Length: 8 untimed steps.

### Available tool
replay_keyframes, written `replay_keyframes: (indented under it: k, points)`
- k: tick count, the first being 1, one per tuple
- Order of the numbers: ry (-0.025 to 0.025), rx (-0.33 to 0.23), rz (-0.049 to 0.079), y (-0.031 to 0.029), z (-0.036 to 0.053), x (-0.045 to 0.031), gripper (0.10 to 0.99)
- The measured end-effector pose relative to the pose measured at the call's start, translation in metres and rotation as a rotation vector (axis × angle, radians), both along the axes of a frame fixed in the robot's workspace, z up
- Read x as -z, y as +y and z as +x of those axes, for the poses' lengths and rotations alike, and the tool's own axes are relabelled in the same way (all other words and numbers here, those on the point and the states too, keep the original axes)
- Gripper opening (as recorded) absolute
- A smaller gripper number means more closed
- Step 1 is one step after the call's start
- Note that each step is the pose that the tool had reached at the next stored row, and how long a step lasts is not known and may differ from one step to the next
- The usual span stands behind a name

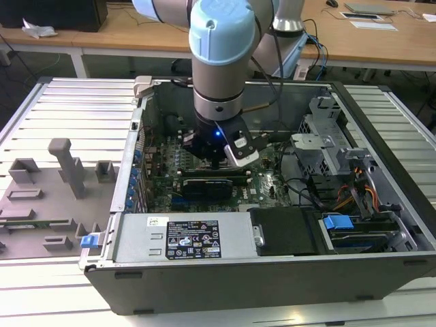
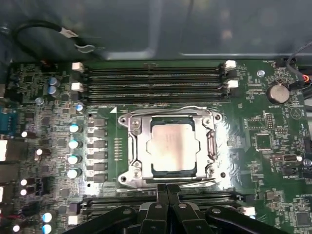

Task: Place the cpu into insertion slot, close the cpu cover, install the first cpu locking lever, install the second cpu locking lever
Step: 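Install the second cpu locking lever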

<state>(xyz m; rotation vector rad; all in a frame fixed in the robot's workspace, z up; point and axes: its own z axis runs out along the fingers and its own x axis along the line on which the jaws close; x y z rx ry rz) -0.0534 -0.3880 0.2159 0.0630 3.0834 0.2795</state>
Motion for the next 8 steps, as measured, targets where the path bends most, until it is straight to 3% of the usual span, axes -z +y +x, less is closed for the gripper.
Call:
replay_keyframes:
  k: [2, 8]
  points:
    - [0.0035, 0.0, -0.009, 0.0047, 0.0045, 0.0, 0.106]
    - [0.0037, 0.0, -0.021, 0.0276, 0.0101, 0.0, 0.106]
